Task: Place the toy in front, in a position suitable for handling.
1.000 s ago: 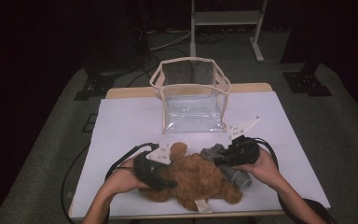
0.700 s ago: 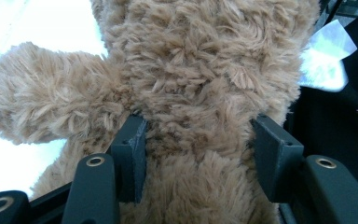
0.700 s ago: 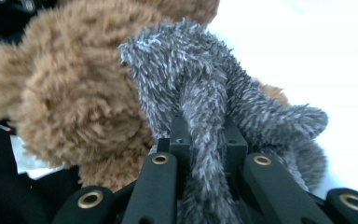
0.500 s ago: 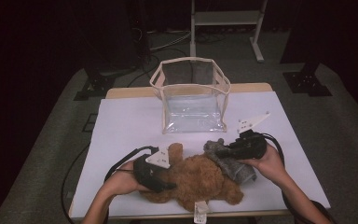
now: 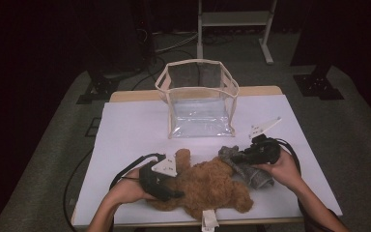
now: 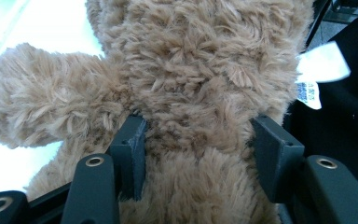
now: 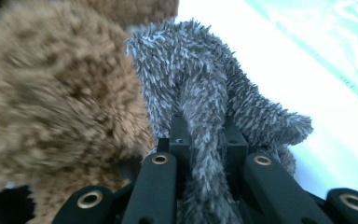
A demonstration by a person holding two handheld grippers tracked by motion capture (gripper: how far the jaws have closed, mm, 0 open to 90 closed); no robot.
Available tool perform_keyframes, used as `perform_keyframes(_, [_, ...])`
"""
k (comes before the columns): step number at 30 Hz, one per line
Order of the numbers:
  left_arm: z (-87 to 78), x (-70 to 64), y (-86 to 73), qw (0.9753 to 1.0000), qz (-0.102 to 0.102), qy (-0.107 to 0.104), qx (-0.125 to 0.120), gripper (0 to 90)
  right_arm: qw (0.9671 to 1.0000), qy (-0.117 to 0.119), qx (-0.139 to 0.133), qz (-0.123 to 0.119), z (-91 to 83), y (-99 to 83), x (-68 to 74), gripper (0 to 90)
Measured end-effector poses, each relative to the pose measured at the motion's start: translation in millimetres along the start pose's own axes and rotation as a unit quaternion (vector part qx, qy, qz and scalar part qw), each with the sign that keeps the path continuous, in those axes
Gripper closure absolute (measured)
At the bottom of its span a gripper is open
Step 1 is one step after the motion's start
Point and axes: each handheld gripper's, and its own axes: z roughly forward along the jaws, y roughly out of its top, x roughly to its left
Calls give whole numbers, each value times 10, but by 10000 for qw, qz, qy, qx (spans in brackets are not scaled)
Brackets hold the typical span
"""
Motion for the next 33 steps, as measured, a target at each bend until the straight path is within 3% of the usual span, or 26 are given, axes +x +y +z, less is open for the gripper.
perform_keyframes(4, [18,-3,31,9999,61,-9,81,432,9996,119,-211,-132,-53,110,67,790])
perform_keyframes(7, [32,-6,65,9998,112,-19,155,432,9990,217,-242,-304,11,221,141,790])
perform_keyframes(11, [23,-9,47,9998,130,-84,144,432,9981,346,-90,-509,227,344,227,789])
perform_keyframes(15, [18,-19,28,9998,139,-88,106,432,9988,387,-80,-306,260,233,120,790])
perform_keyframes(20, [22,-28,31,9998,147,-64,98,431,9999,136,77,-2,204,32,-54,789])
perform_keyframes(21, [26,-29,33,9998,142,-52,90,431,9998,101,59,165,150,-49,-130,789])
perform_keyframes(24, [36,-24,43,9998,154,-42,106,431,9998,120,-58,175,86,-43,-122,789])
perform_keyframes(27, [55,-12,75,9998,155,-50,142,432,9995,221,-217,0,22,80,-25,789])
perform_keyframes(29, [62,-5,92,9996,193,-69,184,432,9991,303,-251,-174,42,183,60,789])
perform_keyframes(33, [52,2,68,9998,158,-75,121,432,9989,388,-125,-232,177,174,92,789])
